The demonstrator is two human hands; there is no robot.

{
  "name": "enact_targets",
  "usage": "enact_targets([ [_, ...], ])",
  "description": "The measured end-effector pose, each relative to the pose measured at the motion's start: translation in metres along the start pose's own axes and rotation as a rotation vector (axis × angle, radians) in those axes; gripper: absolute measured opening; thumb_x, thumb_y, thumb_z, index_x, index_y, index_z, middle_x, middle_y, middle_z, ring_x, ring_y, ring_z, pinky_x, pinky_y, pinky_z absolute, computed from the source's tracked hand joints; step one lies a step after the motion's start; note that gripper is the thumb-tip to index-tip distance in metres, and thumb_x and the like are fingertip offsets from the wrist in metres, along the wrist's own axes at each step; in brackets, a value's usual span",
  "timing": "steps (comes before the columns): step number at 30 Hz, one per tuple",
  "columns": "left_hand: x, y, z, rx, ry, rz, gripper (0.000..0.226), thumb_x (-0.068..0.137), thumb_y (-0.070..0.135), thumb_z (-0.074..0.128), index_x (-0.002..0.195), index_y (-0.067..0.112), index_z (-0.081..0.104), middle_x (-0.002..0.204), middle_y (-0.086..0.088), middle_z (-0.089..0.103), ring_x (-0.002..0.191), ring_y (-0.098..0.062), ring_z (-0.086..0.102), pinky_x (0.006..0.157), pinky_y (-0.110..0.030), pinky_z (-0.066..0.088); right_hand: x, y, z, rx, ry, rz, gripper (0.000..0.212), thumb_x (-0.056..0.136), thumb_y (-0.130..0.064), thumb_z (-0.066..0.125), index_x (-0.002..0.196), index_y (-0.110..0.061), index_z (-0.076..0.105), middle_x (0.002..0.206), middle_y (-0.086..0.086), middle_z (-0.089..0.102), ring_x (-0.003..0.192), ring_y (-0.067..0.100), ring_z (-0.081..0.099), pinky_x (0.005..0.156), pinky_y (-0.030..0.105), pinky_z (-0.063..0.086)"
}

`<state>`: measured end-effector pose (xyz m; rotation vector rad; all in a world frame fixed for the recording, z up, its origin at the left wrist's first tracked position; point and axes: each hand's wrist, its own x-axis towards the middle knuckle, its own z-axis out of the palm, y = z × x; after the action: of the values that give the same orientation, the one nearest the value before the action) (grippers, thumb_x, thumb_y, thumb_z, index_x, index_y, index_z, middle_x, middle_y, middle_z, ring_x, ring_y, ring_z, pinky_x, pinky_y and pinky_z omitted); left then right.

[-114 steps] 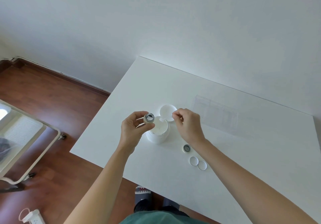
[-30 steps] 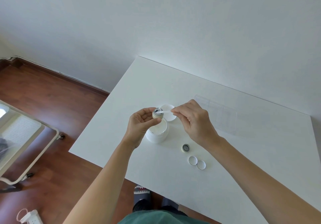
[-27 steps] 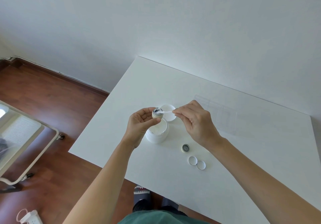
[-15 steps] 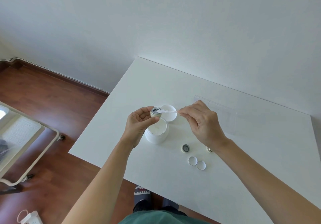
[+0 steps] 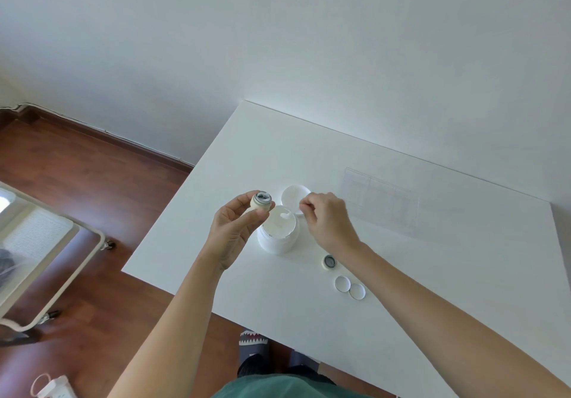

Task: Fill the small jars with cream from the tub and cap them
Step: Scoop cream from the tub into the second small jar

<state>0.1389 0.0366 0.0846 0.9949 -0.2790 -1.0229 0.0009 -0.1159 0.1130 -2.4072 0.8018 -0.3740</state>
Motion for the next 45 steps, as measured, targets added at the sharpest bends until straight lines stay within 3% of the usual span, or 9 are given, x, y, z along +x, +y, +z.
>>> enact_targets([
  [10,-0.014,0.002,-0.013,-0.14,0.061,-0.027,0.031,0.09,0.011,0.06,0.121,0.01,0.063,0.112,-0.011,0.072,0.103,-0.027,0.071,0.086,-0.028,0.057,0.022,-0.013,0.044,-0.363,-0.202,-0.075,0.015,0.092,-0.002,0.049,0.091,-0.006,0.064,0.082,0.01,0.066,0.086,0.025,0.053,0.064,0.031,0.04],
  [19,-0.016,-0.001,-0.016,-0.127,0.094,-0.035,0.036,0.09,0.016,0.06,0.126,0.018,0.061,0.106,-0.006,0.072,0.095,-0.022,0.072,0.083,-0.027,0.058,0.025,-0.011,0.035,-0.158,-0.284,0.214,0.016,0.089,-0.003,0.048,0.086,0.002,0.062,0.081,0.014,0.066,0.079,0.029,0.06,0.061,0.031,0.043],
  [22,-0.016,-0.003,-0.017,-0.137,0.104,-0.037,0.031,0.089,0.016,0.062,0.119,0.021,0.067,0.106,-0.008,0.072,0.091,-0.022,0.072,0.082,-0.027,0.058,0.029,-0.007,0.026,-0.033,-0.261,0.336,0.017,0.084,0.001,0.045,0.073,0.004,0.058,0.08,0.019,0.065,0.073,0.029,0.057,0.061,0.036,0.048],
  [25,-0.016,-0.005,-0.018,-0.136,0.1,-0.046,0.032,0.087,0.014,0.063,0.118,0.019,0.07,0.105,-0.008,0.073,0.092,-0.022,0.073,0.084,-0.027,0.058,0.03,-0.002,0.016,0.076,-0.222,0.48,0.019,0.085,-0.002,0.048,0.067,-0.003,0.054,0.091,0.031,0.066,0.067,0.019,0.045,0.056,0.033,0.04],
  [27,-0.016,-0.006,-0.018,-0.132,0.093,-0.045,0.035,0.086,0.011,0.063,0.12,0.018,0.068,0.106,-0.007,0.074,0.093,-0.022,0.073,0.084,-0.027,0.058,0.029,0.003,0.01,0.166,-0.205,0.598,0.018,0.084,-0.004,0.051,0.072,0.008,0.059,0.084,0.033,0.06,0.068,0.017,0.042,0.059,0.03,0.034],
  [30,-0.015,-0.006,-0.018,-0.119,0.089,-0.049,0.042,0.081,0.005,0.066,0.122,0.015,0.066,0.107,-0.005,0.074,0.09,-0.02,0.073,0.082,-0.025,0.058,0.028,0.009,-0.001,0.273,-0.194,0.688,0.013,0.082,-0.006,0.057,0.074,0.001,0.065,0.077,0.012,0.057,0.072,0.019,0.048,0.065,0.031,0.04],
  [33,-0.014,-0.008,-0.017,-0.106,0.094,-0.058,0.044,0.08,0.003,0.067,0.122,0.013,0.065,0.105,-0.003,0.074,0.088,-0.019,0.073,0.08,-0.024,0.058,0.026,0.012,-0.013,0.353,-0.165,0.709,0.013,0.084,-0.01,0.062,0.08,-0.001,0.07,0.082,0.008,0.067,0.082,0.02,0.057,0.079,0.034,0.049],
  [37,-0.013,-0.012,-0.013,-0.09,0.075,-0.067,0.039,0.082,0.005,0.067,0.121,0.012,0.064,0.103,-0.003,0.072,0.087,-0.018,0.072,0.081,-0.024,0.058,0.023,0.01,-0.032,0.44,-0.085,0.68,0.019,0.086,-0.015,0.063,0.068,-0.012,0.068,0.073,-0.003,0.067,0.077,0.006,0.056,0.061,0.019,0.036],
  [45,-0.007,-0.021,0.003,-0.075,0.015,-0.109,0.037,0.085,0.01,0.067,0.122,0.01,0.062,0.105,-0.006,0.071,0.096,-0.019,0.072,0.084,-0.025,0.057,0.018,-0.02,-0.06,0.49,0.022,0.498,0.019,0.086,-0.015,0.061,0.07,-0.021,0.069,0.067,-0.007,0.067,0.067,0.003,0.059,0.06,0.016,0.042],
])
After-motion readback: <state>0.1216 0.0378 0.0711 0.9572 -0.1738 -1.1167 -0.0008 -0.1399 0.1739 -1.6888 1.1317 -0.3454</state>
